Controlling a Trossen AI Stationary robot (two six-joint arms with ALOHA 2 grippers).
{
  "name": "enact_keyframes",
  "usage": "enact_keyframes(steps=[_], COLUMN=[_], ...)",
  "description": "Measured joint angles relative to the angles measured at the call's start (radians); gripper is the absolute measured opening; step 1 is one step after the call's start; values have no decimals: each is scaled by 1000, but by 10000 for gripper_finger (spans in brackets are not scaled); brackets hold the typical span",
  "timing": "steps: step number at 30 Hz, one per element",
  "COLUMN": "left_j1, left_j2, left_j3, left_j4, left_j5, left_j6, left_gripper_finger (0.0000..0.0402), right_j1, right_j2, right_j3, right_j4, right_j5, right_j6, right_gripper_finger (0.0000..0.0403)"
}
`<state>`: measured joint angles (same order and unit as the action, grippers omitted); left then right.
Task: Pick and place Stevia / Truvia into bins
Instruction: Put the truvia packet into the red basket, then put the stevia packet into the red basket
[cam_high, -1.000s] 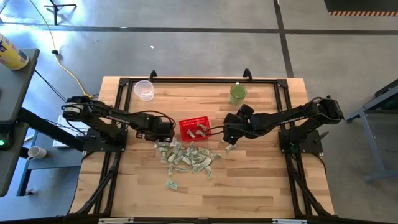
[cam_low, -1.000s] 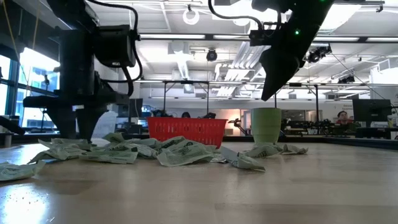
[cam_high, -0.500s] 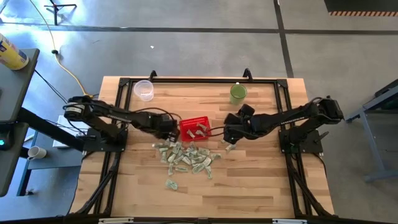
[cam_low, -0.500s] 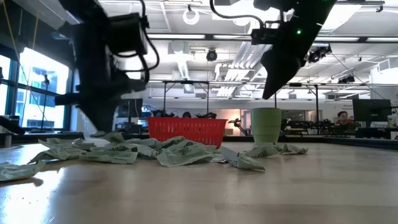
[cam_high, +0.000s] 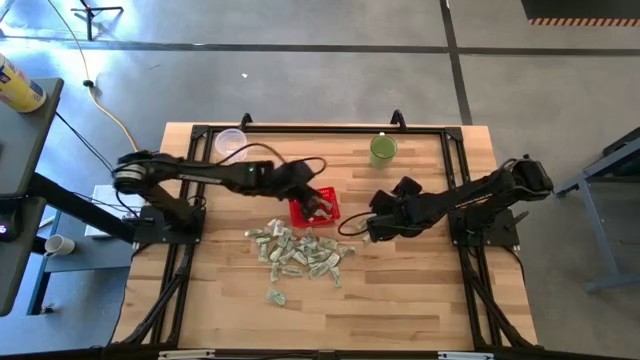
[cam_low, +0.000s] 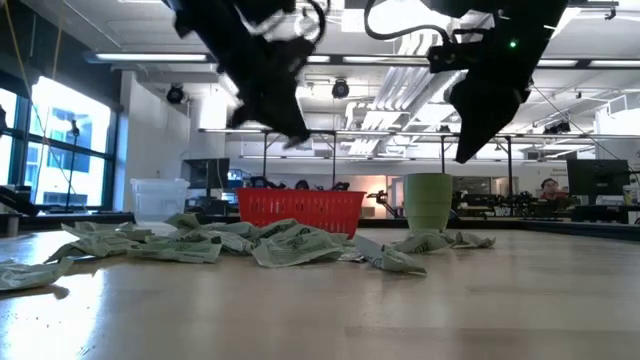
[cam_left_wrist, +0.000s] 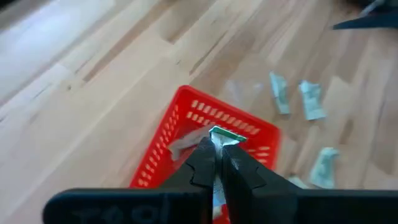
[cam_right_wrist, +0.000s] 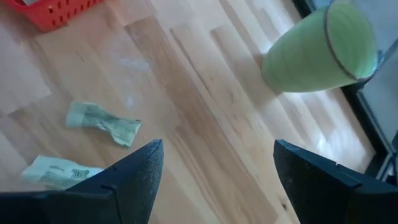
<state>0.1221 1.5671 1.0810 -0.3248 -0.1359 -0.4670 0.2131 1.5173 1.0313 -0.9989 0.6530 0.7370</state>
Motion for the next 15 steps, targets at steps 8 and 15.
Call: enact_keyframes(steps=[8,15], left_j1=[19,5], left_j2=[107,-15], left_j3=[7,32], left_j4=[-42,-218], left_j5=[210,163], left_j6=[-29,-34], left_gripper_finger=[164,246], right_j1=[-1,-7], right_j2=[0,0], right_j3=[0,-45], right_j4=[13,164], right_j5=[-171,-312], right_j6=[-139,-396], right_gripper_finger=[295,295])
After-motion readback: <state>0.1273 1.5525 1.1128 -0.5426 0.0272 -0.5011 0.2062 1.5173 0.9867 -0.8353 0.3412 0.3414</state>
